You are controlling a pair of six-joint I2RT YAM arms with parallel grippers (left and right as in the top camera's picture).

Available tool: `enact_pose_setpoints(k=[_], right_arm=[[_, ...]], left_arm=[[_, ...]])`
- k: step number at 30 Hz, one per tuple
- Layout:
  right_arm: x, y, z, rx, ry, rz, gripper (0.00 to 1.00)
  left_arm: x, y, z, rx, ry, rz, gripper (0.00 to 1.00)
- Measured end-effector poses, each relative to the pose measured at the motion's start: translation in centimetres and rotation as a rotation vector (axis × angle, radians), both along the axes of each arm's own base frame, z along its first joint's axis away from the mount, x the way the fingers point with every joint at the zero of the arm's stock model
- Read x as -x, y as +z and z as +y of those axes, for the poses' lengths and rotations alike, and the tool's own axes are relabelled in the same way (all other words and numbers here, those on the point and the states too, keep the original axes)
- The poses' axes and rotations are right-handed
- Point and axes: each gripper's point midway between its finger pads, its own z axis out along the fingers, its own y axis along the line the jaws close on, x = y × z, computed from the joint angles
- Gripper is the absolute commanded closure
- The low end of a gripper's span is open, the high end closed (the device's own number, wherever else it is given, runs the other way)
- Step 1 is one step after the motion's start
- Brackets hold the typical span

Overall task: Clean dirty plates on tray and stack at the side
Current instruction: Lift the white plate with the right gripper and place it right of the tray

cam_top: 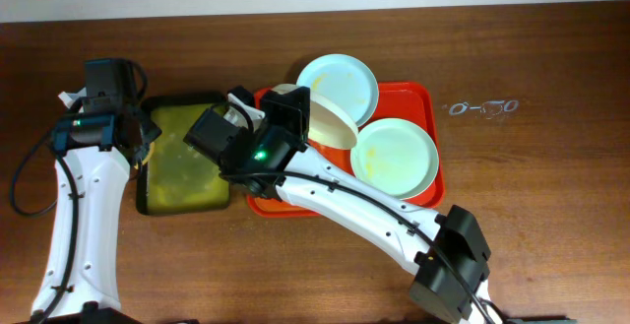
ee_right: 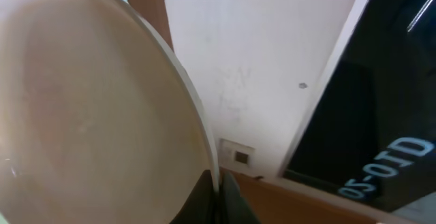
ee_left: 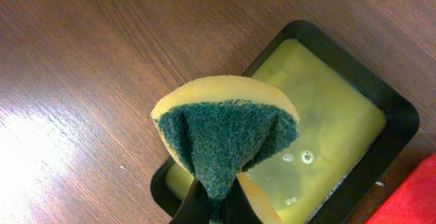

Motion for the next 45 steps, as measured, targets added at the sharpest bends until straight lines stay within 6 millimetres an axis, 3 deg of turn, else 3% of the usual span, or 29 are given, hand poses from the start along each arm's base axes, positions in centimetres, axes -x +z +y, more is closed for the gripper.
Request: enact_pose_setpoints(k=[4, 7, 9, 12, 13, 16, 18, 20, 22, 23, 24, 26, 27, 30, 32, 34, 35, 37, 39, 42, 44, 45], right_arm=[[0.2, -1.4, 0.8, -0.027, 0.046, 0.084, 0.96], [0.6, -5.4, 2.3, -0.218, 0.111, 0.3, 0.96], [-0.2, -6.8, 0.1, -0.252, 0.066, 0.387, 0.96], [-2.1, -4.2, -3.3, -0.146, -0.046, 0.218, 0.96], [-2.3, -3.9, -3.3, -0.145, -0.051, 0.197, 0.96], [-1.2, -8.0, -0.6, -0.343, 0.055, 0.457, 0.96], [-1.9, -9.4, -1.9, -0.432, 0.044, 0.559, 0.96], [-4.5, -9.5, -4.9, -0.545, -0.032, 0.55, 0.96], [-7.7, -9.9, -10.3, -0.726, -0.159, 0.543, 0.96], [-8.2, -10.2, -11.5, -0.798, -0.18, 0.567, 0.96], [-9.4, -10.4, -15.4, -0.976, -0.24, 0.602, 0.96], [-10.3, -10.1, -19.6, -1.181, -0.28, 0.626, 0.96], [-10.8, -9.6, -23.7, -1.333, -0.316, 0.614, 0.96], [-10.3, -9.8, -34.1, -1.52, -0.452, 0.506, 0.96], [-8.1, -11.9, -41.2, -1.616, -0.592, 0.425, 0.96], [-7.4, -14.0, -44.9, -1.686, -0.671, 0.338, 0.96], [-6.4, -16.0, -46.6, -1.734, -0.747, 0.299, 0.96], [-4.8, -18.9, -47.9, -1.784, -0.837, 0.268, 0.96], [-3.9, -21.4, -47.2, -1.813, -0.885, 0.277, 0.91], [-3.8, -22.1, -46.8, -1.844, -0.941, 0.267, 0.89], [-3.8, -22.1, -46.8, -1.883, -0.993, 0.244, 0.58], [-3.7, -22.0, -46.6, -1.903, -1.016, 0.245, 0.59]], left_arm=[[0.0, 0.0, 0.0, 0.0, 0.0, 0.001, 1.0], [0.1, 0.0, 0.0, 0.0, 0.0, 0.003, 1.0], [0.1, -0.1, 0.0, 0.0, 0.0, 0.003, 1.0], [0.1, -0.1, 0.0, 0.001, 0.0, 0.004, 1.0], [0.1, 0.0, 0.0, 0.0, 0.0, 0.003, 1.0], [0.1, -0.1, 0.0, 0.001, 0.0, 0.004, 1.0], [0.1, -0.1, 0.0, 0.001, 0.0, 0.004, 1.0], [0.1, -0.1, 0.0, 0.001, 0.0, 0.003, 1.0], [0.0, 0.0, 0.0, 0.001, 0.0, 0.003, 1.0], [0.0, 0.0, 0.0, 0.001, 0.0, 0.002, 1.0], [0.0, 0.0, 0.0, 0.001, 0.0, 0.003, 1.0], [0.0, -0.1, 0.0, 0.001, 0.0, 0.003, 1.0], [0.1, -0.1, 0.0, 0.001, 0.0, 0.005, 1.0], [0.1, -0.1, 0.0, 0.001, 0.0, 0.004, 1.0], [0.0, -0.3, -0.2, 0.012, -0.006, 0.001, 1.0], [-0.3, -0.6, -0.6, 0.036, -0.017, -0.006, 1.0], [-0.4, -0.9, -0.8, 0.045, -0.022, -0.011, 1.0], [-0.2, -1.6, -1.0, 0.057, -0.027, 0.002, 1.0], [-0.3, -1.8, -1.1, 0.061, -0.028, 0.006, 1.0], [-0.3, -1.9, -1.1, 0.064, -0.029, 0.007, 1.0], [-0.3, -1.9, -1.1, 0.064, -0.029, 0.007, 1.0], [-0.3, -1.9, -1.1, 0.064, -0.029, 0.007, 1.0]])
